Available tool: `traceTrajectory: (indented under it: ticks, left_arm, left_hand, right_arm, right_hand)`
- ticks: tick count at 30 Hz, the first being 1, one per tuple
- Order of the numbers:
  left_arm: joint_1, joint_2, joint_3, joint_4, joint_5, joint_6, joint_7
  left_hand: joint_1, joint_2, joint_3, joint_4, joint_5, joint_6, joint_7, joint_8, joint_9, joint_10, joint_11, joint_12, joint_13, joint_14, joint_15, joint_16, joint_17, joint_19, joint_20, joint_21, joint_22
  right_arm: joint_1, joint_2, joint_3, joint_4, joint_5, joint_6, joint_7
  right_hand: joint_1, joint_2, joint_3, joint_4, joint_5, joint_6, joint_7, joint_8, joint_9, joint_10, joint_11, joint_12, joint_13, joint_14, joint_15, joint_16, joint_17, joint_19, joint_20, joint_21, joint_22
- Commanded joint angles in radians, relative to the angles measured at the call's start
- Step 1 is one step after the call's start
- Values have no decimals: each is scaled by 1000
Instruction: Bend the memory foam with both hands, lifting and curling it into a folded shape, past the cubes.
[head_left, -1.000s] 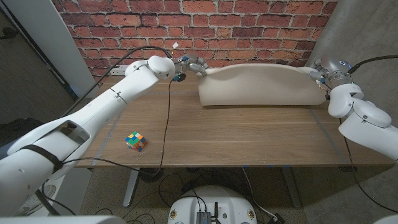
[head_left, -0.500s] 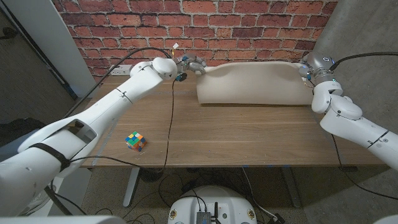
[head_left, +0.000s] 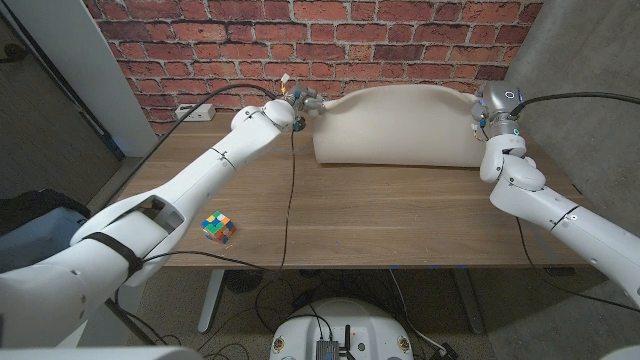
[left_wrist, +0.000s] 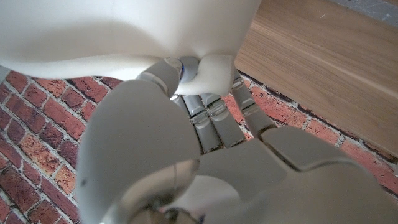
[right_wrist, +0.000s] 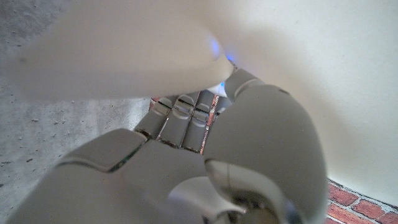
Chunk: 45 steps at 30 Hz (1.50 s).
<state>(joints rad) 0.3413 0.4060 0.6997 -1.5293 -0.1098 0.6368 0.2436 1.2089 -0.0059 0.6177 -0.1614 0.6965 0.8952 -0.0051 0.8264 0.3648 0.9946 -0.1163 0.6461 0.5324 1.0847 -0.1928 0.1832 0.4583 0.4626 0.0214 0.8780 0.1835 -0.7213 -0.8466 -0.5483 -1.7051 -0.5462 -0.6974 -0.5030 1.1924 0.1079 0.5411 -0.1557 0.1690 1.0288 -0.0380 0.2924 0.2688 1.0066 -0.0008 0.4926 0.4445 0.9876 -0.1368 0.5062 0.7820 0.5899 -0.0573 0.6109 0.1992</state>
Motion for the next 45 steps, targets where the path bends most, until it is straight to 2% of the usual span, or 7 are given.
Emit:
traceTrajectory:
  ticks: [1, 18, 22, 29, 34, 39, 45]
  left_arm:
    - [-27, -130, 35, 134, 27, 5, 158]
    - [-100, -315, 59, 399, 42, -22, 322]
    - [-111, -340, 63, 438, 38, -19, 343]
    - [-111, -356, 61, 446, 28, 13, 369]
    - [-104, -364, 47, 434, 12, 40, 391]
    - [-99, -369, 43, 422, 10, 64, 424]
    - [-97, -379, 39, 414, 8, 106, 457]
  left_hand:
    - [-3, -11, 10, -3, 4, 20, 4, 5, -5, 33, -13, 18, 174, 16, 0, 12, -2, 15, -1, 10, 1]
    - [-7, -23, 27, -5, 18, 31, 6, 12, -10, 47, -12, 28, 180, 35, -2, 21, -7, 26, -5, 21, -2]
    - [-9, -27, 30, -5, 22, 34, 8, 15, -9, 48, -13, 29, 180, 38, -2, 22, -8, 27, -5, 23, -2]
    - [-10, -31, 38, -5, 28, 34, 8, 17, -10, 50, -12, 30, 180, 44, 0, 24, -8, 32, -7, 27, -3]
    - [-11, -34, 41, -4, 32, 35, 7, 17, -13, 51, -12, 32, 182, 43, 0, 23, -8, 34, -8, 29, -3]
    - [-12, -36, 47, -5, 37, 35, 9, 21, -11, 55, -9, 34, 182, 47, -2, 25, -8, 34, -6, 31, -4]
    - [-13, -40, 52, -5, 44, 35, 9, 24, -9, 58, -10, 34, 179, 50, -3, 26, -8, 35, -6, 33, -4]
  right_arm:
    - [47, 54, -50, 101, -31, 34, -77]
    - [62, 78, -80, 144, -31, 54, -85]
    - [56, 81, -84, 126, -36, 12, -70]
    - [35, 117, -69, 107, -44, -74, -124]
    - [11, 177, -33, 133, -33, -82, -268]
    - [-13, 225, 0, 181, -23, -23, -452]
    - [-35, 252, 29, 203, -21, 8, -604]
  right_hand:
    - [-4, 0, 3, -3, 8, 2, -4, 1, 1, 13, -4, 3, 12, 9, -75, -8, -2, 8, -4, 8, -1]
    - [-6, -27, 11, -11, 5, -82, -17, -57, -16, -67, -15, -48, -26, -43, -75, -100, -61, 9, 2, 41, -2]
    - [-100, -57, -13, 19, 10, -193, -49, -105, -36, -270, -17, -151, -61, -177, -37, -228, -154, -17, 37, 54, -10]
    - [-322, -131, -93, 61, 33, -623, -70, -122, -61, -681, -33, -316, -121, -511, 25, -325, -238, -156, 133, 0, -19]
    - [-438, -164, -152, 93, 35, -740, -43, -117, -63, -777, -16, -311, -139, -613, 48, -318, -255, -212, 160, -37, -19]
    - [-511, -178, -199, 105, 45, -850, -34, -117, -64, -868, -2, -312, -153, -709, 86, -320, -270, -293, 239, -92, -20]
    - [-532, -176, -229, 77, 54, -999, -63, -112, -70, -1045, -15, -309, -198, -920, 113, -327, -345, -534, 272, -256, -26]
